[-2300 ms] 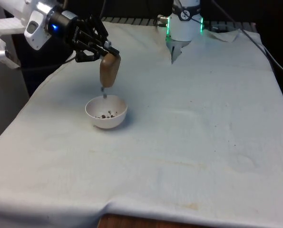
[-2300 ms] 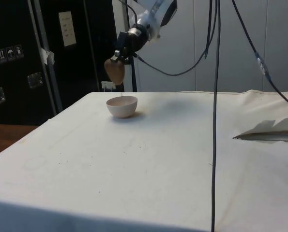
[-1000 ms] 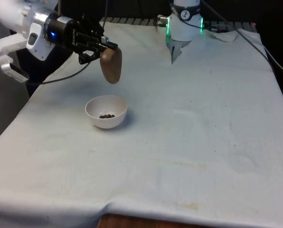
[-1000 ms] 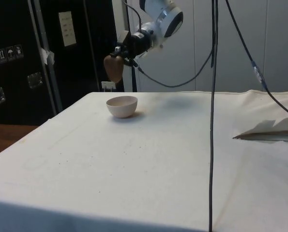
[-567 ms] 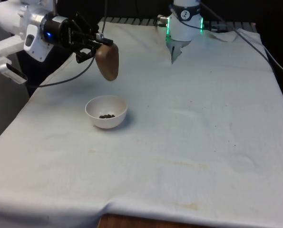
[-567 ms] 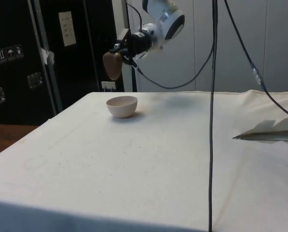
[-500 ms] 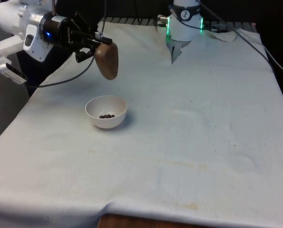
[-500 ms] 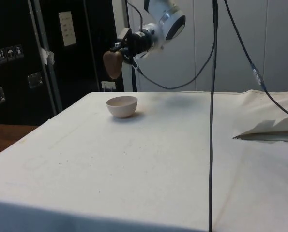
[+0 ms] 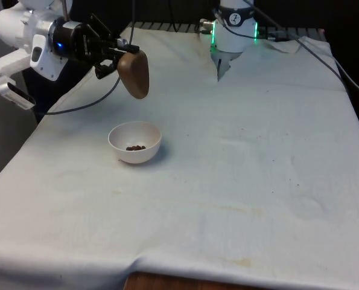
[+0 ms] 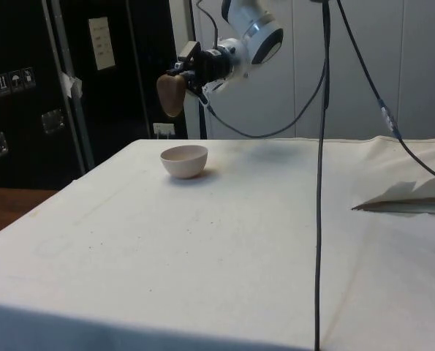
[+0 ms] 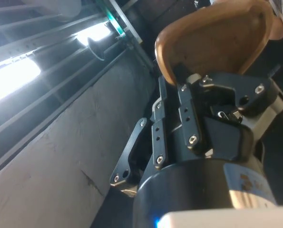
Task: Pour the coffee beans from the cup into the bowl.
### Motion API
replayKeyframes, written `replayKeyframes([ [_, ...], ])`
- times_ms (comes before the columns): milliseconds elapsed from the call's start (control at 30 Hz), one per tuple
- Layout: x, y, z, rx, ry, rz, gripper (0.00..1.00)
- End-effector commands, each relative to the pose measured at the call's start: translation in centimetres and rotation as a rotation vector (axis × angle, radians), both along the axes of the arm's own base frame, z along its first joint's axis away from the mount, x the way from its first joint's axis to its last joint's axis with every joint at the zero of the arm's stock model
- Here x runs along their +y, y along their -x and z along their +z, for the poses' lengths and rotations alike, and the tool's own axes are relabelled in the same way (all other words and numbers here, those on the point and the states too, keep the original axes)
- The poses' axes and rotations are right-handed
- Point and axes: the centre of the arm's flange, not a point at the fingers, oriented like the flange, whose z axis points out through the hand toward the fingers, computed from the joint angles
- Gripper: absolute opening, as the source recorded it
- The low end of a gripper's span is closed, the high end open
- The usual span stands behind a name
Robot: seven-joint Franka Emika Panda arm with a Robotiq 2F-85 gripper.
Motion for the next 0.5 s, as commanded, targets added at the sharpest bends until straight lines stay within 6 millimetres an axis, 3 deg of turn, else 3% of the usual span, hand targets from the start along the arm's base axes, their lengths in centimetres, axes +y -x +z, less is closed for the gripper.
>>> replayKeyframes([
  [0, -0.02, -0.09, 0.08, 0.004, -0.006, 0.003, 0.02],
  [467, 0.25, -0.07, -0.08, -0.013, 0.008, 0.004, 0.02],
])
